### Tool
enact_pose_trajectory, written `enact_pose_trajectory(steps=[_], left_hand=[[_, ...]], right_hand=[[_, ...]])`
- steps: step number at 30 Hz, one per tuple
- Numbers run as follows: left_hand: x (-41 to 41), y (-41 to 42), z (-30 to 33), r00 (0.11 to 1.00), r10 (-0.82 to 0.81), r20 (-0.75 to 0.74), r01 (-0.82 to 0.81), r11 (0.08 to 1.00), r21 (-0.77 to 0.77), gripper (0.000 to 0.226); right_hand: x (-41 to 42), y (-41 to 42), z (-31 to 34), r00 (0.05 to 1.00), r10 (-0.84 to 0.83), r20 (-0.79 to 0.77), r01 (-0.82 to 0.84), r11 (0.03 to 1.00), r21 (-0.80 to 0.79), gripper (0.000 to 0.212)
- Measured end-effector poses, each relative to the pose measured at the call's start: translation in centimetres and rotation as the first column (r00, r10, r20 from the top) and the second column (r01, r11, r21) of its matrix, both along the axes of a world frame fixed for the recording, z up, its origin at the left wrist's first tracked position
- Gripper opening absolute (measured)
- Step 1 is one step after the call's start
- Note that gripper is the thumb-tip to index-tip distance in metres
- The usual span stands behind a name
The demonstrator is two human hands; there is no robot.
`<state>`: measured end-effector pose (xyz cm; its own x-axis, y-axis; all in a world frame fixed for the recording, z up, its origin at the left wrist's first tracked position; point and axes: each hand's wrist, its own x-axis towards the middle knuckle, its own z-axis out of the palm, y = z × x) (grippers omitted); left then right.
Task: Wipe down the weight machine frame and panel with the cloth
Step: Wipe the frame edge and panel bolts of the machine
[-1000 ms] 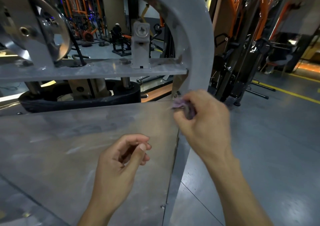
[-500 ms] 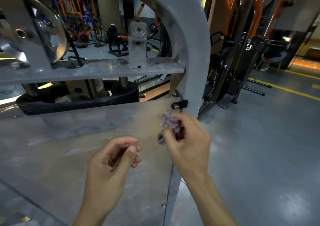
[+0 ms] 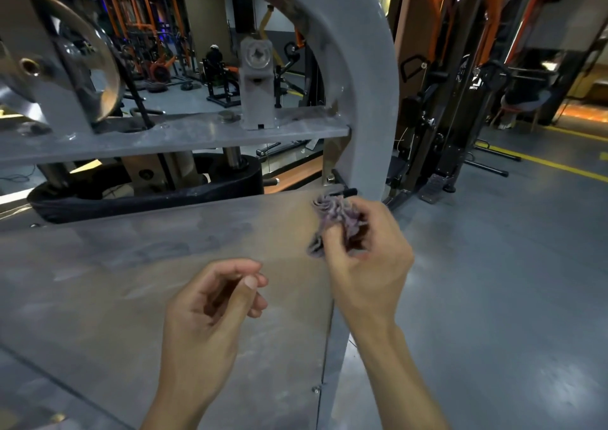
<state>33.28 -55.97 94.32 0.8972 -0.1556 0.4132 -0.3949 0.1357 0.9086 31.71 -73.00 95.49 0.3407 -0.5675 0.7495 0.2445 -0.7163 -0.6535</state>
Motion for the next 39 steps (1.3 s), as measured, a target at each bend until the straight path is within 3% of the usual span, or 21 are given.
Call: enact_pose_trajectory(steps=[6,11,17,20,22,29,35,39], left_hand=[[0.6,-0.4,-0.6,1.000,0.023,0.007,-0.023,0.999,-0.038,0.018],[0.8,-0.1,-1.1,0.998,0.055,0.000,-0.055,0.997,-0.055,0.023],[0.8,-0.3,-0.9,0.999,0.045,0.003,-0.044,0.996,-0.076,0.016],[0.9,0.1,-0.7,0.999,0.049,0.006,-0.049,0.995,-0.085,0.019],[1.0,0.2,-0.7,0.998,0.066,0.005,-0.066,0.995,-0.077,0.027],[1.2,-0.3,0.0,0.997,0.068,0.026,-0.066,0.994,-0.084,0.025],[1.0,0.9,-0.3,0.994,0.112,0.014,-0.111,0.991,-0.074,0.018],[1.0,0.5,-0.1,0.995,0.097,0.017,-0.095,0.993,-0.075,0.011]], right_hand=[[0.9,2.9,0.1,0.992,0.116,-0.054,-0.120,0.990,-0.070,0.022],[0.3,0.4,1.8,1.000,0.002,0.015,-0.001,1.000,-0.005,0.021],[1.5,4.0,2.4,0.977,0.213,-0.023,-0.214,0.974,-0.075,0.026],[0.3,0.0,3.2,0.990,0.115,0.084,-0.120,0.991,0.055,0.021],[0.0,-1.1,3.7,0.997,-0.006,0.071,0.002,0.998,0.055,0.018],[1.8,4.2,3.5,0.987,0.143,-0.069,-0.153,0.974,-0.166,0.019],[-0.1,-1.4,3.3,0.997,-0.072,0.026,0.072,0.997,-0.021,0.017],[1.0,3.0,3.4,0.989,0.123,-0.083,-0.132,0.984,-0.117,0.021]])
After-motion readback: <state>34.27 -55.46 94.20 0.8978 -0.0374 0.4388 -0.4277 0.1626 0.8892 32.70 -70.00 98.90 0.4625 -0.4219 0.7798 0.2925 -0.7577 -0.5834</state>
